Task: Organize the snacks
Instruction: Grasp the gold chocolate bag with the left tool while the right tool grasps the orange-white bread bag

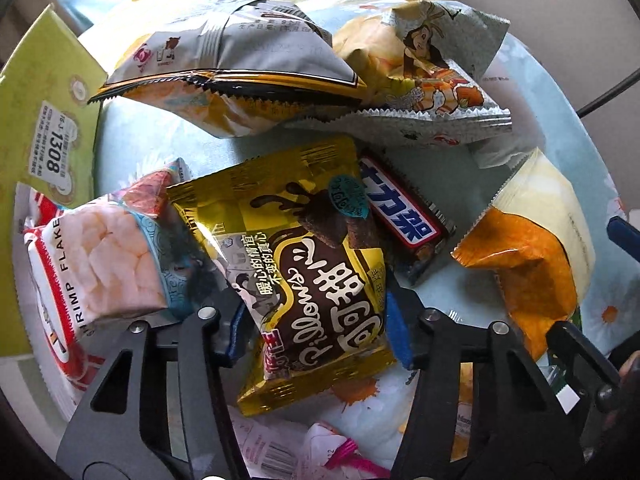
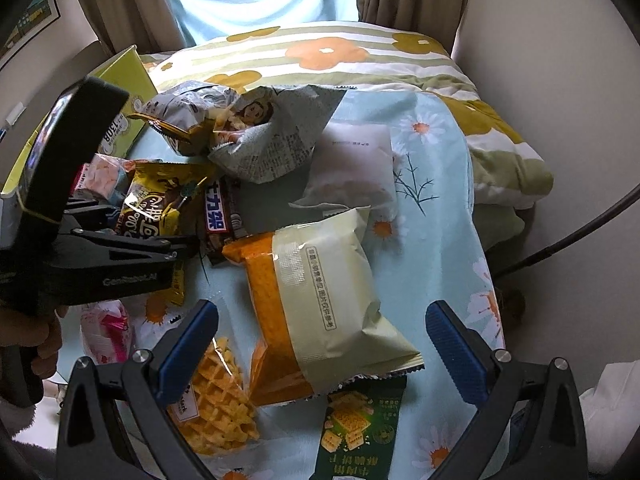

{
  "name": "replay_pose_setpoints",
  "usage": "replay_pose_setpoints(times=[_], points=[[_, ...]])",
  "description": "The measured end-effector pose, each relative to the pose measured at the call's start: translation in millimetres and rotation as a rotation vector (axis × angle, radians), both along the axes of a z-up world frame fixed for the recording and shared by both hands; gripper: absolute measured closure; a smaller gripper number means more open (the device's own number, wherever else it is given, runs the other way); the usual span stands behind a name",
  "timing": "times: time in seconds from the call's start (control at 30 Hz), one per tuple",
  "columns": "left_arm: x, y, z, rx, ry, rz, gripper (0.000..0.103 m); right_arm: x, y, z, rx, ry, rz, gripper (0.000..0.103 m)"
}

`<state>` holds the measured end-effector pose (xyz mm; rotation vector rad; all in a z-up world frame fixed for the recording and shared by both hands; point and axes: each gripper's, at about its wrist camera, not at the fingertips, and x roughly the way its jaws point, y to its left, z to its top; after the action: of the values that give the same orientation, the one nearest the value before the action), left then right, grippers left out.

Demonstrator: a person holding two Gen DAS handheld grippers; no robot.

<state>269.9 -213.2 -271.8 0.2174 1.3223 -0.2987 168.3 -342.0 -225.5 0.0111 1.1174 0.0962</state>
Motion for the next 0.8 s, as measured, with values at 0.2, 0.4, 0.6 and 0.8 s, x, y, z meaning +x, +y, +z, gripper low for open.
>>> replay_pose_setpoints(times=[0.2,0.4,0.6,0.8], points=[[-2,8,6,-0.022,-0.01,0.017,0.055,3,4,-3,-0.024,0.004,0.014,0.0],[-8,9,21,-0.047,-0.038,0.014,0.055,6,6,-8,-0.043,0.003,0.042,0.0],[-17,22,28,-0.061,-0.039,0.016,0.055,19,9,-22,-0.057,0.027,0.072,0.016],[-18,22,30,-0.068,-0.038,0.015,0.055,21,13,-31,-0.079,0.042,0.118,0.039]])
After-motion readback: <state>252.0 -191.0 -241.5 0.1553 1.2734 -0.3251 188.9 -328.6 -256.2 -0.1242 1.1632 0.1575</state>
